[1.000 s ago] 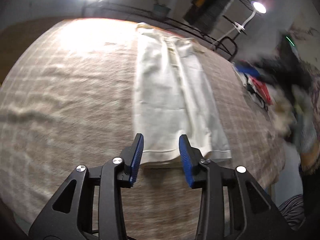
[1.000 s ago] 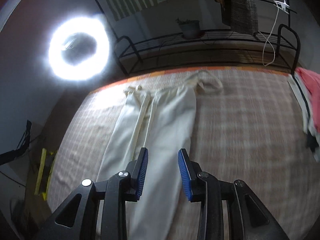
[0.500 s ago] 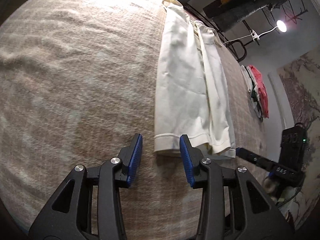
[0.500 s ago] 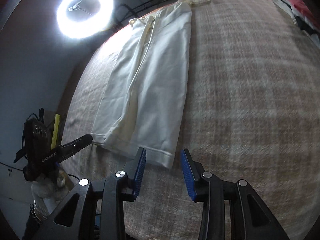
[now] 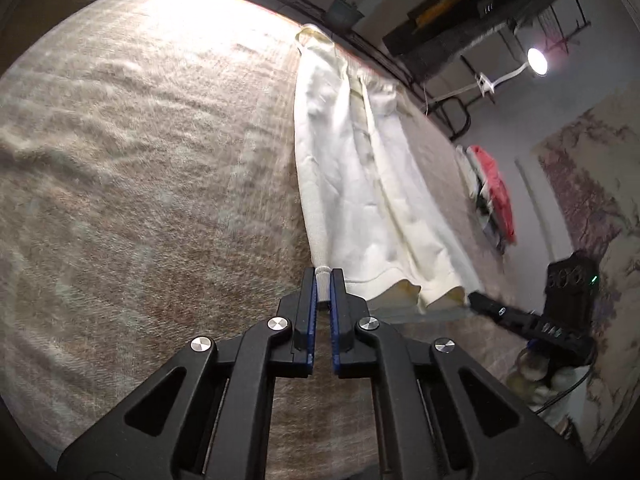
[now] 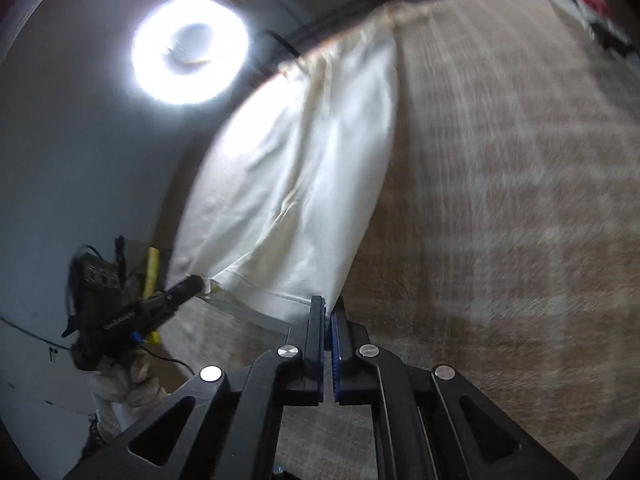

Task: Fold small clothes
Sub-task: 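Grasp the hem with both grippers and fold it up toward the straps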

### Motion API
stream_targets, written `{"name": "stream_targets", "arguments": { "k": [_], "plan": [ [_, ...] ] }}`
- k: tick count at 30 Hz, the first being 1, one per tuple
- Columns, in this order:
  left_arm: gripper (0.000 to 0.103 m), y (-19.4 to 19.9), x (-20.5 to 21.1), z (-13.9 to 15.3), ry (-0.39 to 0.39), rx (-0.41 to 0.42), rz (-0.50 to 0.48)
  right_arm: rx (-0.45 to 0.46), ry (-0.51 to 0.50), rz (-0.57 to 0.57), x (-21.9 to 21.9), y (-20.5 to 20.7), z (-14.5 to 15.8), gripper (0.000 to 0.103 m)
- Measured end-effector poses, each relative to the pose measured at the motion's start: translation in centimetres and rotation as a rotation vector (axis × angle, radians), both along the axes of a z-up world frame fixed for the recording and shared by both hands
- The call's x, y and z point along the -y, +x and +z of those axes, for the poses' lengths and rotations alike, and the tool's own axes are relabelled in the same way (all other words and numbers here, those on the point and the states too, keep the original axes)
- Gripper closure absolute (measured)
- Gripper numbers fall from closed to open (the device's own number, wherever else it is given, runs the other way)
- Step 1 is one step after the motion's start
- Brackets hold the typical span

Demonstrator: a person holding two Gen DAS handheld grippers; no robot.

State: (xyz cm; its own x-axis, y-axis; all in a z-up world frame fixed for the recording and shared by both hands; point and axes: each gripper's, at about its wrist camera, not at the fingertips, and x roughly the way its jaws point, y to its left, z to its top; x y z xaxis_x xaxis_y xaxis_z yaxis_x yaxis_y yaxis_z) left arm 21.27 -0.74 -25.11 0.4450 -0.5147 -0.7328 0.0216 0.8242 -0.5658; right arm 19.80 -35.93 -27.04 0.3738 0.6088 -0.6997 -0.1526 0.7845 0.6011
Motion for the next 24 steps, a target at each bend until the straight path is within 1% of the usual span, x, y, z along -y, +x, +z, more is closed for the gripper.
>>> {"name": "stream_targets", "arguments": {
  "k": [2, 4, 6, 7, 9, 14, 20, 24],
  "plan": [
    [0.099, 0.3, 0.5, -1.3, 0.034, -0.038, -0.004, -0.001, -0.015, 0.004, 0.0, -0.1, -0.4, 0.103],
    [0.1, 0.4, 0.6, -2.2, 0.041, -0.067, 0.003, -0.055, -0.054, 0.008, -0.5, 0.5, -2.2, 0.103],
    [0.1, 0.4, 0.3, -2.2, 0.03, -0.068, 0.009, -0.1, -0.082, 0.014, -0.9, 0.9, -3.6, 0.103],
    [0.1, 0.5, 0.1, -2.0, 0.02, -0.062, 0.011, -0.103, -0.087, 0.018, -1.0, 1.0, -3.7, 0.103],
    [0.1, 0.5, -0.3, -1.4, 0.011, -0.047, 0.012, -0.099, -0.077, 0.039, -0.8, 1.2, -3.5, 0.103],
    [0.1, 1.2, 0.0, -0.3, -0.003, -0.026, 0.006, -0.073, 0.008, 0.033, 0.1, 1.8, -2.2, 0.103],
    [0.1, 3.8, 0.2, 1.4, -0.022, 0.006, 0.014, -0.041, 0.052, 0.008, 1.0, 3.3, -1.1, 0.103],
    [0.1, 5.9, 0.3, 2.1, -0.035, 0.021, 0.032, -0.028, 0.085, -0.03, 1.7, 4.8, -0.6, 0.103]
  ]
}}
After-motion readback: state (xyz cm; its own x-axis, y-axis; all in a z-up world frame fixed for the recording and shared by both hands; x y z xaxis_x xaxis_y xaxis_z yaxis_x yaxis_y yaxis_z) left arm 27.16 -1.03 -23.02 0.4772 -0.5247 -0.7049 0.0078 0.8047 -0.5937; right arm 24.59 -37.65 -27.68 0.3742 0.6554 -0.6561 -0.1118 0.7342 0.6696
